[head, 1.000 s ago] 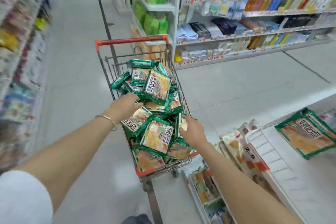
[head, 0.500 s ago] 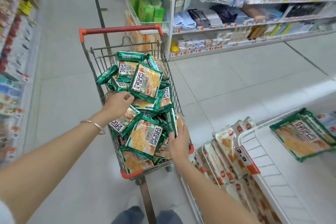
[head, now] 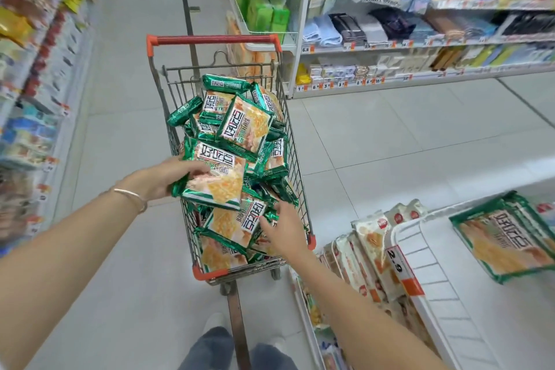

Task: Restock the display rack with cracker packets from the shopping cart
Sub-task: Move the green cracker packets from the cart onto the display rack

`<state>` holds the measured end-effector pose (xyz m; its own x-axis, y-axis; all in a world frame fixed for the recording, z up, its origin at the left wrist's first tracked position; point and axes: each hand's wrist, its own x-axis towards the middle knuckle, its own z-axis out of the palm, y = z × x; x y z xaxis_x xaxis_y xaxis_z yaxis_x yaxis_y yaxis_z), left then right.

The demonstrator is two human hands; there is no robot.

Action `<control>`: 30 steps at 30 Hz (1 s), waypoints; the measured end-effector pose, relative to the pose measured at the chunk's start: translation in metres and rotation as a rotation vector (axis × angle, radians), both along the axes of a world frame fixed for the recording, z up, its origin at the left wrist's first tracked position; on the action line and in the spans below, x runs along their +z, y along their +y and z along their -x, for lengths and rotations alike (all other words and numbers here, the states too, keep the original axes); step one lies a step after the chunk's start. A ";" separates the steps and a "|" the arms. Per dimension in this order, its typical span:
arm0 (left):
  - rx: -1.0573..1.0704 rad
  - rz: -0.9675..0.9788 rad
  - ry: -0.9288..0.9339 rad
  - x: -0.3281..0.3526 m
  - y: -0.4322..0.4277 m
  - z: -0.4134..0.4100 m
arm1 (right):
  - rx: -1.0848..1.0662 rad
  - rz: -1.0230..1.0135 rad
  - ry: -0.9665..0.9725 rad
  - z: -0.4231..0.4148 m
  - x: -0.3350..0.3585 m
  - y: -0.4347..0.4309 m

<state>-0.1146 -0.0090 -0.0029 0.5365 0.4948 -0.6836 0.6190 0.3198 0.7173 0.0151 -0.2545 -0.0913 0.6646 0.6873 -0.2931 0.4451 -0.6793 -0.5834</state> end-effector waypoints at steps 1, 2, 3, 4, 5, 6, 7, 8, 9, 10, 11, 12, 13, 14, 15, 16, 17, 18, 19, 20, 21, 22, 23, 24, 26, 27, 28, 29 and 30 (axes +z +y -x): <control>0.040 -0.045 0.005 -0.001 0.006 0.009 | -0.037 0.133 0.139 0.006 -0.009 0.003; 0.078 -0.082 0.000 -0.001 0.011 0.016 | -0.044 0.259 0.278 0.013 -0.017 0.007; 0.112 -0.117 -0.010 -0.001 0.013 0.023 | -0.072 0.334 0.434 0.020 -0.025 0.011; 0.135 -0.142 -0.029 -0.001 0.013 0.027 | -0.139 0.322 0.597 0.028 -0.031 0.015; 0.157 -0.173 -0.047 -0.001 0.011 0.032 | -0.260 0.254 0.783 0.034 -0.041 0.020; 0.180 -0.203 -0.059 -0.001 0.008 0.035 | -0.404 0.158 0.950 0.039 -0.046 0.026; 0.203 -0.227 -0.067 -0.002 0.005 0.036 | -0.531 0.063 1.076 0.042 -0.046 0.029; 0.226 -0.241 -0.078 -0.003 0.002 0.037 | -0.611 -0.012 1.173 0.042 -0.047 0.031; 0.243 -0.252 -0.091 -0.003 -0.001 0.037 | -0.655 -0.058 1.241 0.043 -0.040 0.031; 0.254 -0.262 -0.104 -0.005 -0.003 0.036 | -0.658 -0.083 1.273 0.041 -0.037 0.031; 0.266 -0.267 -0.111 -0.007 -0.005 0.036 | -0.654 -0.105 1.297 0.038 -0.033 0.028; 0.281 -0.268 -0.112 -0.008 -0.007 0.035 | -0.629 -0.131 1.319 0.034 -0.026 0.024; 0.291 -0.264 -0.116 -0.009 -0.010 0.034 | -0.598 -0.162 1.314 0.028 -0.020 0.021; 0.304 -0.246 -0.122 -0.009 -0.012 0.032 | -0.572 -0.192 1.284 0.020 -0.014 0.016; 0.304 -0.218 -0.129 -0.009 -0.014 0.029 | -0.560 -0.218 1.230 0.011 -0.010 0.010; 0.301 -0.188 -0.139 -0.010 -0.015 0.025 | -0.549 -0.258 1.164 0.001 -0.005 0.003; 0.292 -0.172 -0.140 -0.009 -0.017 0.022 | -0.564 -0.303 1.090 -0.009 0.001 -0.006; 0.280 -0.161 -0.144 -0.010 -0.018 0.018 | -0.592 -0.354 1.019 -0.019 0.007 -0.014; 0.271 -0.153 -0.149 -0.012 -0.019 0.014 | -0.616 -0.402 0.955 -0.030 0.013 -0.024; 0.254 -0.145 -0.153 -0.013 -0.021 0.008 | -0.640 -0.449 0.909 -0.039 0.018 -0.032; 0.218 -0.137 -0.157 -0.012 -0.023 0.002 | -0.659 -0.495 0.887 -0.048 0.024 -0.039; 0.189 -0.141 -0.155 -0.009 -0.029 -0.006 | -0.672 -0.537 0.887 -0.052 0.032 -0.045; 0.152 -0.158 -0.144 -0.006 -0.036 -0.014 | -0.684 -0.578 0.891 -0.055 0.037 -0.047; 0.104 -0.175 -0.134 -0.007 -0.041 -0.022 | -0.696 -0.620 0.897 -0.054 0.043 -0.048; -0.012 -0.126 -0.123 -0.003 -0.053 -0.037 | -0.707 -0.667 0.931 -0.045 0.053 -0.045; -0.080 -0.060 -0.112 0.000 -0.057 -0.044 | -0.708 -0.678 0.951 -0.040 0.057 -0.042; -0.133 0.022 -0.102 -0.001 -0.061 -0.051 | -0.719 -0.690 0.980 -0.032 0.062 -0.039; -0.180 0.079 -0.077 0.003 -0.067 -0.056 | -0.735 -0.708 1.014 -0.024 0.066 -0.038; -0.209 0.111 -0.077 0.009 -0.073 -0.060 | -0.744 -0.723 1.040 -0.016 0.072 -0.038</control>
<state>-0.0545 -0.0817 0.0059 0.6719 0.2914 -0.6810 0.6252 0.2698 0.7323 0.0307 -0.2924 -0.0198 0.6327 0.4907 -0.5991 -0.6931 0.0139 -0.7207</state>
